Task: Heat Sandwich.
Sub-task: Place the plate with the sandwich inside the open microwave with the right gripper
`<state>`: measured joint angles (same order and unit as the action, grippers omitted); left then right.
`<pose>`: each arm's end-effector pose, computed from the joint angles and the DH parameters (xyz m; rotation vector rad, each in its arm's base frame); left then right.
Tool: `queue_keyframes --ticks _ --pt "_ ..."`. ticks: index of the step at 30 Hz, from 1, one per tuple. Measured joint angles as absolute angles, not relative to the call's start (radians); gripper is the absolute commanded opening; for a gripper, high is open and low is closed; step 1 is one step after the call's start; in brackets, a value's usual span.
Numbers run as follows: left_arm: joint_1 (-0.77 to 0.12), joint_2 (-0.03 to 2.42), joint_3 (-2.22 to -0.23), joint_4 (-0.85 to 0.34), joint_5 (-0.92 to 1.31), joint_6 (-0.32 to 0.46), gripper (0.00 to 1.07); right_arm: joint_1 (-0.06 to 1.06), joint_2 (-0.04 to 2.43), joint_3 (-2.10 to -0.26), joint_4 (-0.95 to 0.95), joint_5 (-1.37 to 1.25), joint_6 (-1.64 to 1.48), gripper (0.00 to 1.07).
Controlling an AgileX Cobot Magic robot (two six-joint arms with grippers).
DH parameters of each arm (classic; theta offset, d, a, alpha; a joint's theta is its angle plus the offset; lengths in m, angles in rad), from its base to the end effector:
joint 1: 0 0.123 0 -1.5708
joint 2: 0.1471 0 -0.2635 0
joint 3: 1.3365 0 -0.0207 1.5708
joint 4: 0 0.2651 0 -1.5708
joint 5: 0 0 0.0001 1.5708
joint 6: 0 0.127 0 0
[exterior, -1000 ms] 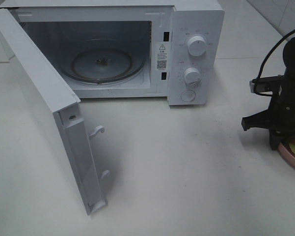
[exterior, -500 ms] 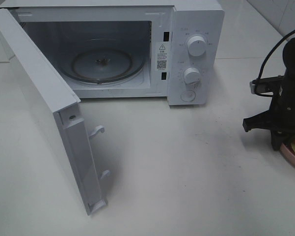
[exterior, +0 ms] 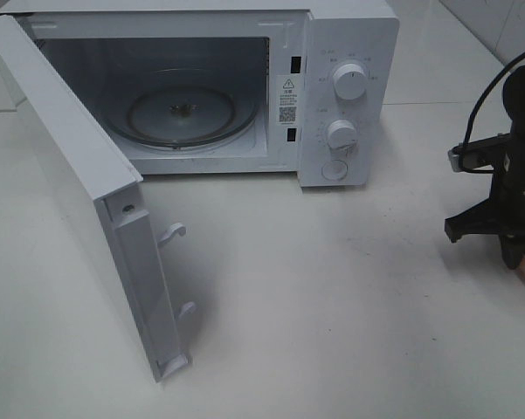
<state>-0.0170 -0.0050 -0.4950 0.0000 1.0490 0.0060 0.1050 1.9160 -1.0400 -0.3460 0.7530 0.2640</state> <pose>0.0620 -0.0011 0.2677 0.0234 2.0325 -0.0069 0.3345 0.0056 0.0584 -0.1390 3.0461 -0.3529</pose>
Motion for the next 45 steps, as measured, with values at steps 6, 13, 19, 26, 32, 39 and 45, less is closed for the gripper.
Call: queue_keyframes --ticks 6,13,19,26,32,39,45 --pt "-0.017 -0.005 -0.495 0.0 1.049 0.006 0.76 0.14 1.877 -1.04 -0.355 0.775 0.269 0.0" --pt "-0.017 -0.005 -0.495 0.0 1.049 0.006 0.76 0.186 1.809 -1.04 -0.408 0.841 0.279 0.0" --pt "-0.017 -0.005 -0.495 0.0 1.049 0.006 0.76 0.219 1.767 -1.039 -0.458 0.9 0.3 0.0" --pt "-0.017 -0.005 -0.495 0.0 1.049 0.006 0.76 0.256 1.702 -1.034 -0.476 0.935 0.314 0.0" --pt "-0.017 -0.005 -0.495 0.0 1.049 0.006 0.76 0.256 1.622 -0.951 -0.478 0.907 0.318 0.0" --pt "-0.017 -0.005 -0.495 0.0 1.049 0.006 0.76 0.313 1.505 -0.84 -0.473 0.894 0.322 0.0" --pt "-0.017 -0.005 -0.495 0.0 1.049 0.006 0.76 0.393 1.425 -0.765 -0.458 0.897 0.322 0.0"
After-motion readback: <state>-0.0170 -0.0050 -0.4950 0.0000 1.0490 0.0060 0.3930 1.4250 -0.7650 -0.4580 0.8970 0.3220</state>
